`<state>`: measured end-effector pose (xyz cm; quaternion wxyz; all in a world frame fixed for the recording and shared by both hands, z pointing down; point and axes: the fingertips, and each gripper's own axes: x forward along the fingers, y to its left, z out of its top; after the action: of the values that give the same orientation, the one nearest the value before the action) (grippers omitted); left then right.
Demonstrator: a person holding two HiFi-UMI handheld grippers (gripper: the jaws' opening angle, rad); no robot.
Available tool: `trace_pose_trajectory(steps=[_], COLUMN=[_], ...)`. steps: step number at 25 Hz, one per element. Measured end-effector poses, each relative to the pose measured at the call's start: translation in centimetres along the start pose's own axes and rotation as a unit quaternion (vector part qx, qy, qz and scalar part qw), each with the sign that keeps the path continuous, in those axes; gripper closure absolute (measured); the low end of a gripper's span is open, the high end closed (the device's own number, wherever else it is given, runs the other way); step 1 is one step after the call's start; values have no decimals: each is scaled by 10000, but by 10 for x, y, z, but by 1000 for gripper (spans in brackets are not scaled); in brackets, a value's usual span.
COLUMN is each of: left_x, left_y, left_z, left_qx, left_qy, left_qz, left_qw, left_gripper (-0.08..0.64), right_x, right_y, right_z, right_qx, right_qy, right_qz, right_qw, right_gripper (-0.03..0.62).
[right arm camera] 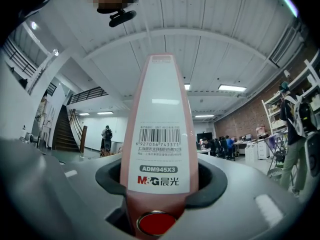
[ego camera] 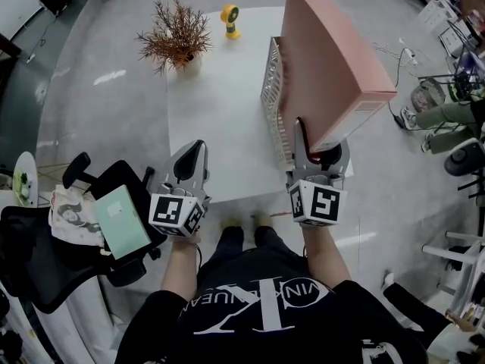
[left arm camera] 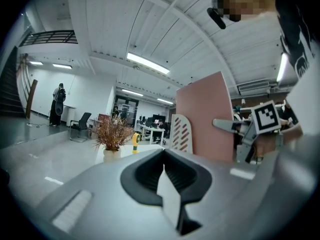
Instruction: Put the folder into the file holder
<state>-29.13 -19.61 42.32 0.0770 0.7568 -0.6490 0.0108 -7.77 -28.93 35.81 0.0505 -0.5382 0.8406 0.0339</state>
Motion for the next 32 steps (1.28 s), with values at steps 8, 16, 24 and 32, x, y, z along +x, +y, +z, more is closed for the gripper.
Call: trace_pose_trajectory(steps=[8, 16, 24, 32], left_x=[5, 11, 13, 12], left_y=[4, 1, -9, -14], left_z=[-9, -15, -15, -22], left_qx=[-54, -63, -62, -108], left_qy=[147, 191, 194, 200], left_qz=[-71, -121, -200, -222], left_qw=[9999, 9997, 9996, 9995], left_gripper=[560, 560, 560, 560], right_x=[6, 8, 7, 12], right_y=[2, 6, 5, 2], right_z=[-17, -31, -32, -3], right_qx=[122, -75, -32, -39], right_qy=[-358, -136, 276, 364], right_qz=[-57, 44, 326, 706], right_qw=[9993, 9999, 9991, 9968], right_gripper=[307, 301, 287, 252])
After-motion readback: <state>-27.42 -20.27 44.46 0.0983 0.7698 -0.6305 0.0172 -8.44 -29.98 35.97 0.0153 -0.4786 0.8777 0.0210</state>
